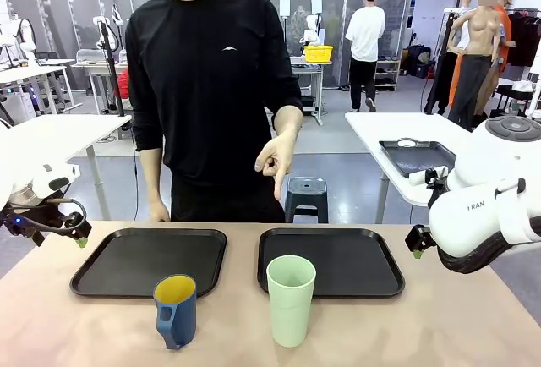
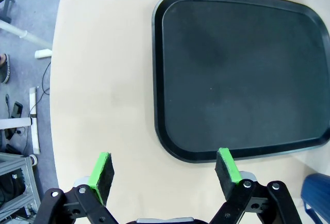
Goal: Sort and store the cups by type.
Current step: Pick up the Reusable plastic cup.
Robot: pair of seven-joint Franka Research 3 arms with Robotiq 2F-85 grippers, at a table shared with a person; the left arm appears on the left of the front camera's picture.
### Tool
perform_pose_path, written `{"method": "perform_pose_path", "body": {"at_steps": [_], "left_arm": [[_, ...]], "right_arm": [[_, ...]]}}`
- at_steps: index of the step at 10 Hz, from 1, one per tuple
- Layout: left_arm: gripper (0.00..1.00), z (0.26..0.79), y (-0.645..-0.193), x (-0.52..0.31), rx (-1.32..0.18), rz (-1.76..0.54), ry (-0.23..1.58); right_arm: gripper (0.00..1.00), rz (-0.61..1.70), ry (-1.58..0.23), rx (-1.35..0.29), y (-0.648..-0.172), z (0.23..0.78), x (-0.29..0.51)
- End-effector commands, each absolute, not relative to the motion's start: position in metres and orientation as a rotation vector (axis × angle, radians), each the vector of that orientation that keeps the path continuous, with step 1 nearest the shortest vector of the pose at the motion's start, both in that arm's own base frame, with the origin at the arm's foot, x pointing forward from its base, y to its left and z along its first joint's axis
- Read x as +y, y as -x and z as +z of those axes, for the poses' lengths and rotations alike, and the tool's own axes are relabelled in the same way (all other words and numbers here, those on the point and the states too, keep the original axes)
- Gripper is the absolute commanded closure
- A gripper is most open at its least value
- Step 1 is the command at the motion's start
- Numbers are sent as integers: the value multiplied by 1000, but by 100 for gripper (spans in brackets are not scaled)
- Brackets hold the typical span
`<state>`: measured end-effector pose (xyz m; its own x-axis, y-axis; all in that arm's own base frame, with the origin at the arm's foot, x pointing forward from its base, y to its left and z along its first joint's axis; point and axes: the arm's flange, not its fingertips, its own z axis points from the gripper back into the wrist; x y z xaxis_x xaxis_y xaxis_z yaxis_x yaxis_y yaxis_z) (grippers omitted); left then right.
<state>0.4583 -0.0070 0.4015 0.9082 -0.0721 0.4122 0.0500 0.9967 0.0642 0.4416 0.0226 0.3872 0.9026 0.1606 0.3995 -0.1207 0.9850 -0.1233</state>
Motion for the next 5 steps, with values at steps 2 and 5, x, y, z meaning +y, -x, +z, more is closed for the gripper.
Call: {"method": "perform_pose_path", "body": {"at_steps": [2, 5], "left_arm": [[0, 401, -459, -6, -424, -60, -53], [0, 401, -459, -6, -424, -60, -53]], "right_arm": [[0, 152, 100, -421, -442, 386, 23], [0, 152, 100, -421, -442, 386, 23]]}}
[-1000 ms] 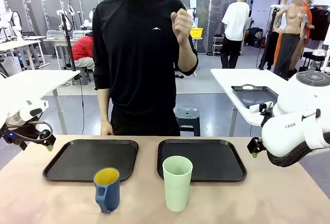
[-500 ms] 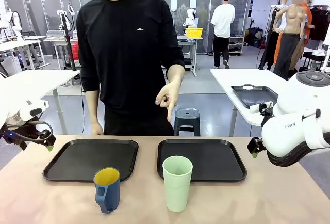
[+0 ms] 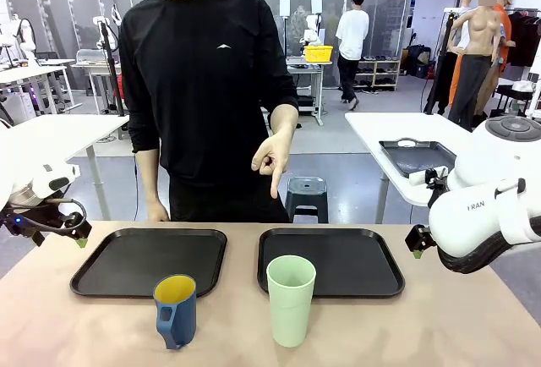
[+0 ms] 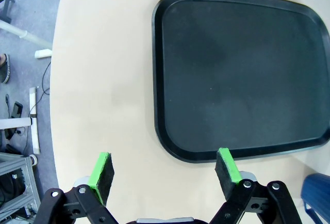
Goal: Sort and store the cups by type.
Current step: Pick up the Reusable plastic cup.
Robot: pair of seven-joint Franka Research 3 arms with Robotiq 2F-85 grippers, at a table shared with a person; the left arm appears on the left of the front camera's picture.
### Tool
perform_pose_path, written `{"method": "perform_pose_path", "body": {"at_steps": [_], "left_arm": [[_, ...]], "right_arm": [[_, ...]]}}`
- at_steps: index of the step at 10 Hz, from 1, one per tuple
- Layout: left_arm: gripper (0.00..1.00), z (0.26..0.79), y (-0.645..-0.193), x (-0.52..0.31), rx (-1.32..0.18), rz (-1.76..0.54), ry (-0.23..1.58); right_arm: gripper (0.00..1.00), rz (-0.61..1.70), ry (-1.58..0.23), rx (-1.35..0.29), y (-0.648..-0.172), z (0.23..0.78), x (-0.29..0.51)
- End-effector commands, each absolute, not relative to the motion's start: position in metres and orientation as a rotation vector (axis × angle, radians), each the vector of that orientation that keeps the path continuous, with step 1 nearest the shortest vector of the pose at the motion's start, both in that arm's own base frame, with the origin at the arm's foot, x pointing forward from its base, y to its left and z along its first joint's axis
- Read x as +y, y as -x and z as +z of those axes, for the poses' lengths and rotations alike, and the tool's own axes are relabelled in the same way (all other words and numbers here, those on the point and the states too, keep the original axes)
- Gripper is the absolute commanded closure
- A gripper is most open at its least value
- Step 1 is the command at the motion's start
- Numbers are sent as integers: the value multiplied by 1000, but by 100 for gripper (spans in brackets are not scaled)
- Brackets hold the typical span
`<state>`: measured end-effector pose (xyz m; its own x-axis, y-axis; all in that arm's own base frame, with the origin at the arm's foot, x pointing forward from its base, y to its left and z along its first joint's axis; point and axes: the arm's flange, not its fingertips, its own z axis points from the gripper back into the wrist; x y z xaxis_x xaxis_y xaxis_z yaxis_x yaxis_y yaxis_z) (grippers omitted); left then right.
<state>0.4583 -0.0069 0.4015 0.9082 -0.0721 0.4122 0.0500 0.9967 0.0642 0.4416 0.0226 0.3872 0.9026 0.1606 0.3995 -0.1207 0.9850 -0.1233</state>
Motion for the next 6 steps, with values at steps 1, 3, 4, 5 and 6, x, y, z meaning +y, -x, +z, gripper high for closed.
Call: {"method": "perform_pose_path", "body": {"at_steps": [1, 3, 4, 5, 6], "left_arm": [[0, 401, -459, -6, -424, -60, -53], [0, 401, -459, -6, -424, -60, -53], [0, 401, -459, -6, -424, -60, -53], [0, 401, -459, -6, -424, -60, -53], [0, 401, -459, -6, -424, -60, -53]], "right_arm": [[0, 152, 100, -421, -442, 386, 23], [0, 152, 100, -421, -442, 386, 23], [0, 152, 100, -421, -442, 386, 23], [0, 152, 100, -421, -442, 386, 23], [0, 152, 100, -421, -442, 386, 23]]}}
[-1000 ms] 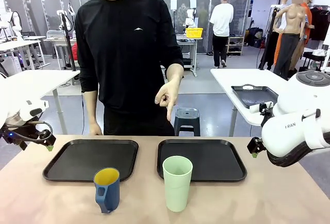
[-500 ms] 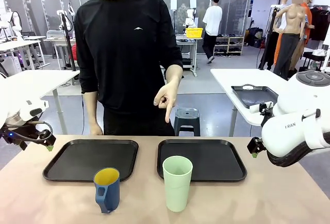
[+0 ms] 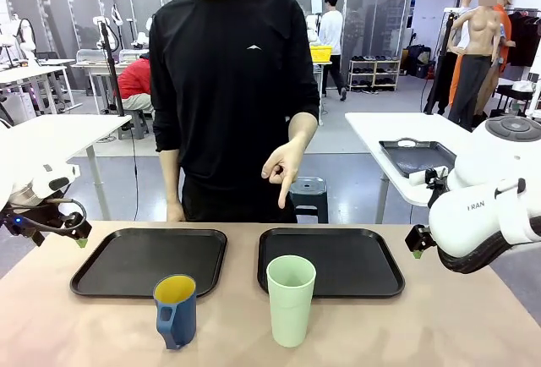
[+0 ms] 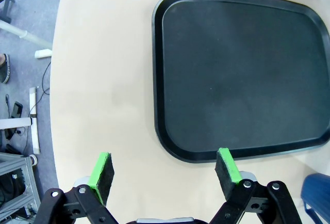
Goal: Sort and store the cups by type.
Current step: Pick up the Reusable plastic cup.
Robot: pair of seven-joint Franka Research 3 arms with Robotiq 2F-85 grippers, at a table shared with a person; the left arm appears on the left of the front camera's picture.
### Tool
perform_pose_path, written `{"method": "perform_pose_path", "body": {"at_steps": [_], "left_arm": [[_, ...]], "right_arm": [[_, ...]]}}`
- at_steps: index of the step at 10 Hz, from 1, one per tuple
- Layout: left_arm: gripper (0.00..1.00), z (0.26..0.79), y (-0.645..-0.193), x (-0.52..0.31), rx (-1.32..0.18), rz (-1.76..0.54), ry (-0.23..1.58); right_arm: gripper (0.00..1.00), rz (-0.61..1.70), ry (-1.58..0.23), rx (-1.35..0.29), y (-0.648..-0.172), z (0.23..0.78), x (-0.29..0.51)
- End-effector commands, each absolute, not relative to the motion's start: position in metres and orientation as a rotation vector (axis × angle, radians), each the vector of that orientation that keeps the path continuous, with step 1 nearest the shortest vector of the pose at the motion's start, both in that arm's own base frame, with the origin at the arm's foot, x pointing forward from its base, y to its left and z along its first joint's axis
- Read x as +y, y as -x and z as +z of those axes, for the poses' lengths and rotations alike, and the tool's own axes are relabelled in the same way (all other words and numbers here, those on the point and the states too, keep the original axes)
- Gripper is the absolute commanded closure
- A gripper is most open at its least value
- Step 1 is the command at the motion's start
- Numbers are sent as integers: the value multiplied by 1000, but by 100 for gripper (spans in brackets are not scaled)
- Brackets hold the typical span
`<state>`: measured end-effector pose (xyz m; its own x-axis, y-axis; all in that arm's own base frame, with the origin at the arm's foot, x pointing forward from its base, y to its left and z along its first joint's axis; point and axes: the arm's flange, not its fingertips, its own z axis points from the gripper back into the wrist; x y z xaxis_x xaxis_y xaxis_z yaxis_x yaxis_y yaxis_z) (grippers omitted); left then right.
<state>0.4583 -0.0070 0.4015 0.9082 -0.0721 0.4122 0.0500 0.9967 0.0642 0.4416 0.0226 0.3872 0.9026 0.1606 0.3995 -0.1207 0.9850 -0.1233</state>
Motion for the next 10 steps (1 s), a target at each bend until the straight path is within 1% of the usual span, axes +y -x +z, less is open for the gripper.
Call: {"method": "perform_pose_path", "body": {"at_steps": [1, 4, 5, 7, 9, 10], "left_arm": [[0, 401, -459, -6, -424, -60, -53], [0, 401, -459, -6, -424, -60, -53], [0, 401, -459, -6, -424, -60, -53], [0, 401, -459, -6, -424, -60, -53], [0, 401, -459, -6, -424, -60, -53], [0, 401, -459, -6, -424, -60, -53]], "right_arm": [[0, 146, 97, -421, -442, 387, 23], [0, 464, 194, -390, -416, 396, 32], [0, 606, 233, -353, -402, 403, 35], [0, 771, 315, -273, -383, 415, 34], [0, 991, 390, -220, -374, 417, 35], [0, 1113, 388, -238, -372, 417, 35]]}}
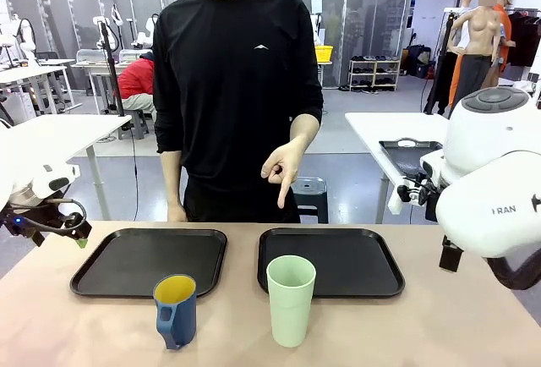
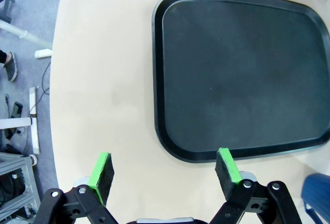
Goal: Sort and store the cups by type.
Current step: Pick up the Reusable plastic cup.
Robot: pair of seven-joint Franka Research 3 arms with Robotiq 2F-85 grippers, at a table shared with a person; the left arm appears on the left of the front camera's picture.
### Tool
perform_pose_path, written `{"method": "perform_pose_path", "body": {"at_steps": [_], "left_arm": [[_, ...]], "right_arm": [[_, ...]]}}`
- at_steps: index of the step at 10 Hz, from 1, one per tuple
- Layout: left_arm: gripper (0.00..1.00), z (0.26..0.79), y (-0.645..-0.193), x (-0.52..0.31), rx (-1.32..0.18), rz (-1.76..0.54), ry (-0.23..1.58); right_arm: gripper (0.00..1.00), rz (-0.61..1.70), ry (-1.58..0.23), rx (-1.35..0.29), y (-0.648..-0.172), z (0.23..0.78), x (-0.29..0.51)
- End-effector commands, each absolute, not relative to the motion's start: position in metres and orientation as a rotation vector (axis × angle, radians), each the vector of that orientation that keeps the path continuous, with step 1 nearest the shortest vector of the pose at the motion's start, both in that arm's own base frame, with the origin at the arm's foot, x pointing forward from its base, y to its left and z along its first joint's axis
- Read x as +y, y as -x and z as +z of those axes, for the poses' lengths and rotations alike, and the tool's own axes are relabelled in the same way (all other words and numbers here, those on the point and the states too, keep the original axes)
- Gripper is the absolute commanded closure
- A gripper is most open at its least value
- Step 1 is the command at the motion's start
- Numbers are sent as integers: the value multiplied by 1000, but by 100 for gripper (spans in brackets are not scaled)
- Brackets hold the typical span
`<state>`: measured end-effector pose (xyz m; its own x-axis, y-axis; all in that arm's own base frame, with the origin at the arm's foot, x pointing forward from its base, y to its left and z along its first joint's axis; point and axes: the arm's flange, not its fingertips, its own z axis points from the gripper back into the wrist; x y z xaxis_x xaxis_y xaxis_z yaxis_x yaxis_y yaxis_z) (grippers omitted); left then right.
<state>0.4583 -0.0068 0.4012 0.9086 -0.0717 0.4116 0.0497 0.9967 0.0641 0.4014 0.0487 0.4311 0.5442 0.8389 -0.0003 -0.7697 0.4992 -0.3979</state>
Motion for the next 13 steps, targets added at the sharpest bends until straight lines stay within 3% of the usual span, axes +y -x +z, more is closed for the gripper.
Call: {"method": "perform_pose_path", "body": {"at_steps": [1, 4, 7, 8, 12, 13], "left_arm": [[0, 401, -459, -6, -424, -60, -53], [0, 401, -459, -6, -424, -60, -53], [0, 401, -459, -6, -424, -60, -53], [0, 401, -459, -6, -424, -60, -53], [0, 401, -459, -6, -424, -60, -53], [0, 401, -459, -6, -424, -60, -53]], "right_arm": [[0, 1207, 343, -261, -371, 416, 34], [0, 1380, 289, -273, -363, 404, 33], [0, 1398, 244, -269, -361, 401, 35], [0, 1391, 288, -260, -408, 430, 48], [0, 1397, 276, -260, -408, 430, 48], [0, 1448, 272, -161, -414, 418, 47]]}}
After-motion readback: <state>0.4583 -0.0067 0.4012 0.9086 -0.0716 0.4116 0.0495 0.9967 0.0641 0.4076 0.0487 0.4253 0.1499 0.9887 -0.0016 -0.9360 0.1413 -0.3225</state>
